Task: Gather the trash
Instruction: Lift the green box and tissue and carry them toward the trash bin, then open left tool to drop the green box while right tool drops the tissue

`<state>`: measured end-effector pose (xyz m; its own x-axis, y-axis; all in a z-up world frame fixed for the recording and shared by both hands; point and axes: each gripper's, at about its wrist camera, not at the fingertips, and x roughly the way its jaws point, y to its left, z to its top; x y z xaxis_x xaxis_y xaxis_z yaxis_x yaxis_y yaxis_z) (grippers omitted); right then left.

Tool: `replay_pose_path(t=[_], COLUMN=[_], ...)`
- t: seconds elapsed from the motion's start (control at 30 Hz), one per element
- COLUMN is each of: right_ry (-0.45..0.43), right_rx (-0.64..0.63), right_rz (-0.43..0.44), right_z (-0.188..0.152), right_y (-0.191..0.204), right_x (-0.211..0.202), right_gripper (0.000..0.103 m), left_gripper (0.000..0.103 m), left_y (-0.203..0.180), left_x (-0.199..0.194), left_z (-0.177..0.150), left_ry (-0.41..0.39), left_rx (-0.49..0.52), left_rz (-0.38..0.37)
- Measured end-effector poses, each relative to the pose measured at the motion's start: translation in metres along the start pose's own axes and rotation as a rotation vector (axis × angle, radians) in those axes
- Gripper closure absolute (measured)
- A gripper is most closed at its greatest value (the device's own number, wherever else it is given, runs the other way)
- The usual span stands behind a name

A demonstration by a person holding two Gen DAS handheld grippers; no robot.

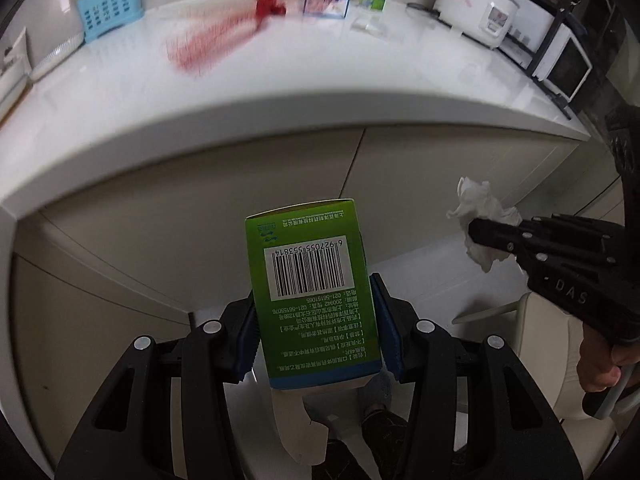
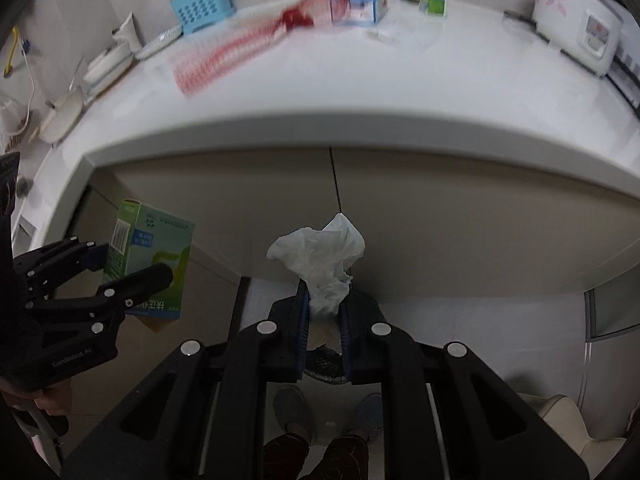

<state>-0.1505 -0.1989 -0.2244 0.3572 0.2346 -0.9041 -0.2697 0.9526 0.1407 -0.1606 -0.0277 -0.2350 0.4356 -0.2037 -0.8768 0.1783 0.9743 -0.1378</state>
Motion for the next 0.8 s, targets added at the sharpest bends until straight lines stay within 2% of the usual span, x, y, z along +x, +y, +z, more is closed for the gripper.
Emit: replay_pose_path(t=[0.2, 0.37, 0.5, 0.67, 0.8], right_ry=[0.075, 0.139, 0.189, 0.235, 0.246], right_rx=[-0.007, -0.023, -0.035, -0.046, -0.064], right_rz=[0.025, 0.048, 0.054, 0.055, 0.054], right_z=[-0.046, -0.091, -0.124, -0.151, -0.164], right_y=[-0.026, -0.049, -0.062, -0.073, -0.075], right_x=[0.110, 0.210, 0.280, 0.341, 0.364], right_gripper=[0.091, 0.091, 0.091, 0.091, 0.091], left_gripper=[0.055, 0.055, 0.055, 0.055, 0.055], left_y=[0.013, 0.030, 0.034, 0.032, 0.034], left_x=[0.098, 0.199, 0.274, 0.353, 0.396], left_z=[-0.046, -0.095, -0.127, -0.164, -0.181], left_ry=[0.037, 0.088, 0.139, 0.187, 0.216], left_rx=[-0.086, -0.188, -0.224, -0.230, -0.235], left_rz=[-0.023, -0.033, -0.035, -0.041, -0.047])
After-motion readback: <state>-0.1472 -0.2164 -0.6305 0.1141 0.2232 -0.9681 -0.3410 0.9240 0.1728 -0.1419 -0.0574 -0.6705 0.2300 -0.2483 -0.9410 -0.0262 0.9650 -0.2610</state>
